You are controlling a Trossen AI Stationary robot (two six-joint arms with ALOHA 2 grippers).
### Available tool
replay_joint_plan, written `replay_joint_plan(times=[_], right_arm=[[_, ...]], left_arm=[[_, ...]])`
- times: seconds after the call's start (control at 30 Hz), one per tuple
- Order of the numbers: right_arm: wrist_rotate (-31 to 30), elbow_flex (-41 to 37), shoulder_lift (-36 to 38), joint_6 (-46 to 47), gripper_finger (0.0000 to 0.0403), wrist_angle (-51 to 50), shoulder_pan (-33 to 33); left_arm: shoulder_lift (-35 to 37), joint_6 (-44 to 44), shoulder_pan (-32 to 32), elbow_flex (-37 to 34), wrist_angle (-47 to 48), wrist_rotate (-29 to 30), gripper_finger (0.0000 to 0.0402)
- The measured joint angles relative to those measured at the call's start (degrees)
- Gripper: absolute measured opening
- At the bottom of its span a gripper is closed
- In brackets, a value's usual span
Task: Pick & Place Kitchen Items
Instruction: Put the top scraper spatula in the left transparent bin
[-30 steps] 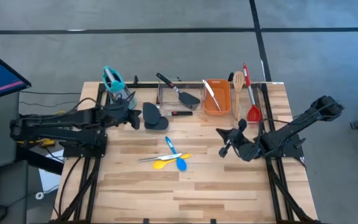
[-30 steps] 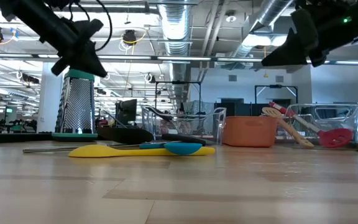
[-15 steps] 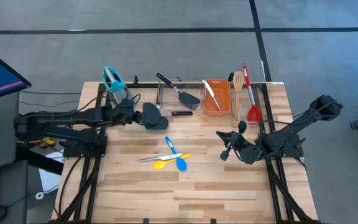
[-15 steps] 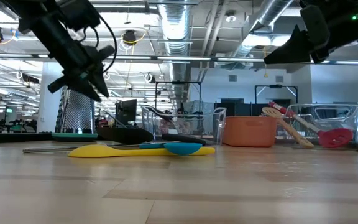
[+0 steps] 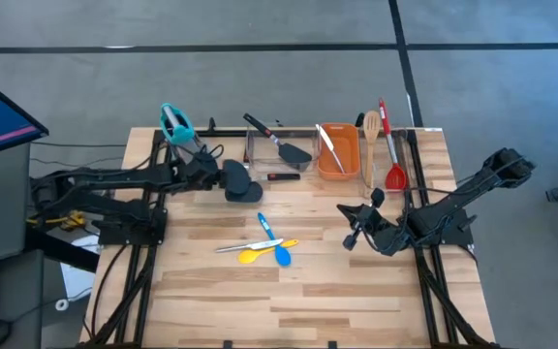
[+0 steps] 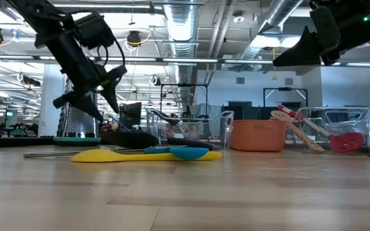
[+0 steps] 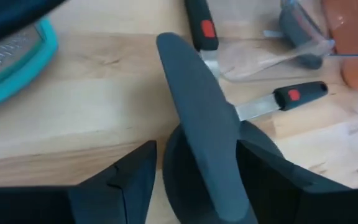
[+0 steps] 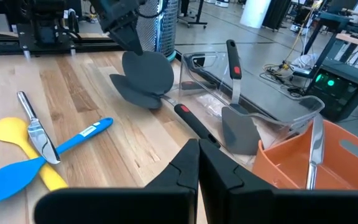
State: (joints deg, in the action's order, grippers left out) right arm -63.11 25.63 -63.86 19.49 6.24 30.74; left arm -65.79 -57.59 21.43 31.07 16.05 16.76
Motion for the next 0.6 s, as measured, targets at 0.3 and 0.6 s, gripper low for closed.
replay_joint_plan(times=[0.3, 0.6], right_arm=[[0.0, 0.0, 0.0, 0.0, 0.0001, -0.2, 0.0], [0.0, 0.0, 0.0, 0.0, 0.0001, -0.9, 0.0]], left_arm=[[-11.5, 0.2, 0.9, 0.0, -10.7, -2.2, 0.0201], [-14.8, 3.6, 0.8, 0.1, -13.6, -2.2, 0.0125]])
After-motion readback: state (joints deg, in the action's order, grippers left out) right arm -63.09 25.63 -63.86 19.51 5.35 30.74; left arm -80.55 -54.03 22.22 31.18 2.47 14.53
